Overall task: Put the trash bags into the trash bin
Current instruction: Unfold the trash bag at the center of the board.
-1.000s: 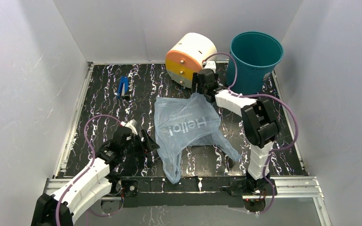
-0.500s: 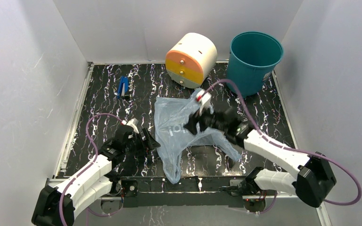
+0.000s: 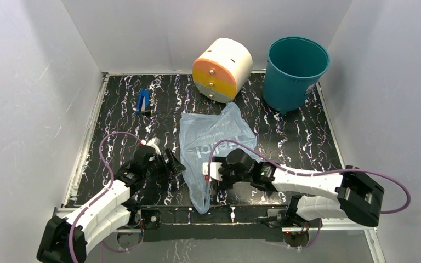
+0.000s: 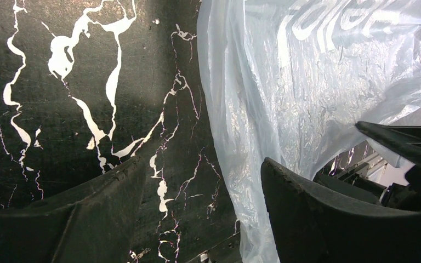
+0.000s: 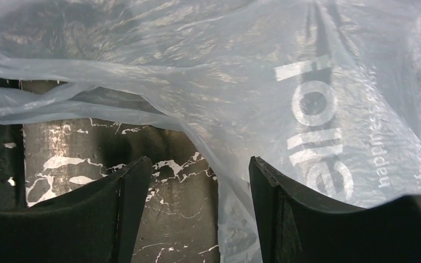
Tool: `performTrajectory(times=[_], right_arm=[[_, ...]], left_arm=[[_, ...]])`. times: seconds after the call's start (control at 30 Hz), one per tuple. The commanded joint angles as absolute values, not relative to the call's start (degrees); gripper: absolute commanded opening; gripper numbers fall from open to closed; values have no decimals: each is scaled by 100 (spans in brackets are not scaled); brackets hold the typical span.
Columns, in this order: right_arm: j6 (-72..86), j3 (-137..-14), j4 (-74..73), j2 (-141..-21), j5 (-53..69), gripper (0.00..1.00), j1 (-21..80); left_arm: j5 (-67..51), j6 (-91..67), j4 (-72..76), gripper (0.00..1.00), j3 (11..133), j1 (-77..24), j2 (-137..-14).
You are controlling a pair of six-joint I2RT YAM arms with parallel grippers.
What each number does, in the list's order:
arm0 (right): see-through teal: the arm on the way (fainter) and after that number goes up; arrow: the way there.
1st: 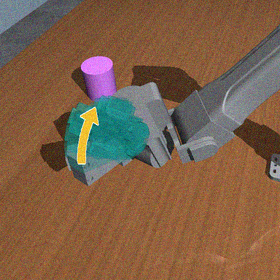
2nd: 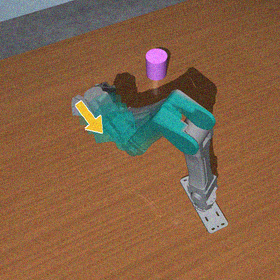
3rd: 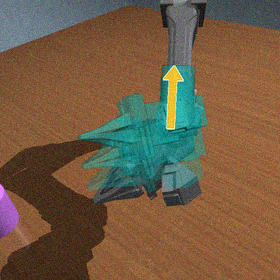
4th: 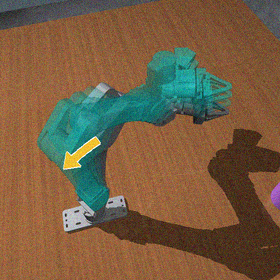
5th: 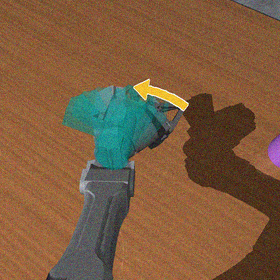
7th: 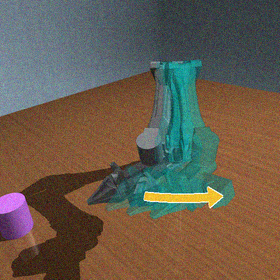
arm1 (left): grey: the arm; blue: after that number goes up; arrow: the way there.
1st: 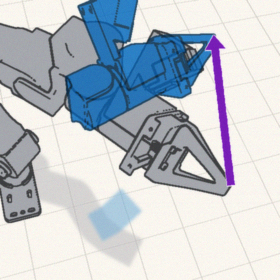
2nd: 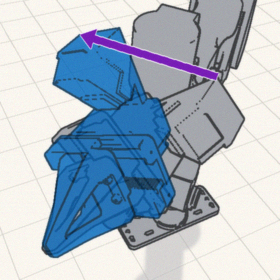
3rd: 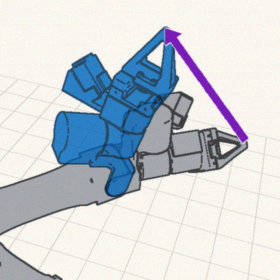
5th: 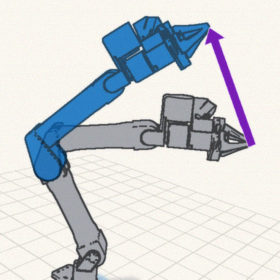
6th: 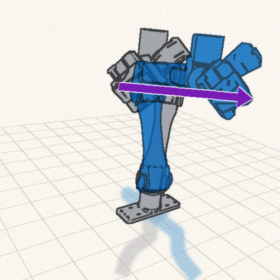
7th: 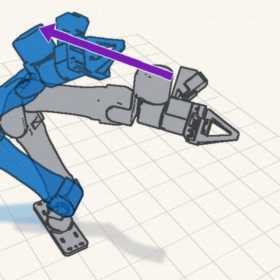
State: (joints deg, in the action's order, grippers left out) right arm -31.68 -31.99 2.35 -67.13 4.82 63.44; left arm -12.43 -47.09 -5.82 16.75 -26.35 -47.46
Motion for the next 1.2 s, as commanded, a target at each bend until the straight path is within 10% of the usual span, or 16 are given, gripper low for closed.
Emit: performTrajectory(times=[0.0,0.13,0.43,0.63,1.17], right_arm=[[-4097,-3408,678,-7140,50,74,6606],[-4151,-3345,1397,-7452,-585,62,6662],[-2724,-3762,1863,-7409,-2028,0,6671],[370,-4641,930,-7484,-3392,0,6471],[3562,-6364,-1345,-8619,-66,0,4475]], left_arm=[[-1167,-4637,-582,74,1902,-2613,-4677],[-1203,-4618,-661,74,1932,-2611,-4629],[-1117,-4605,-782,74,2053,-2616,-4354],[-1257,-4544,-475,75,2262,-2617,-3940],[-2917,-3673,549,75,3078,-3478,-4073]])
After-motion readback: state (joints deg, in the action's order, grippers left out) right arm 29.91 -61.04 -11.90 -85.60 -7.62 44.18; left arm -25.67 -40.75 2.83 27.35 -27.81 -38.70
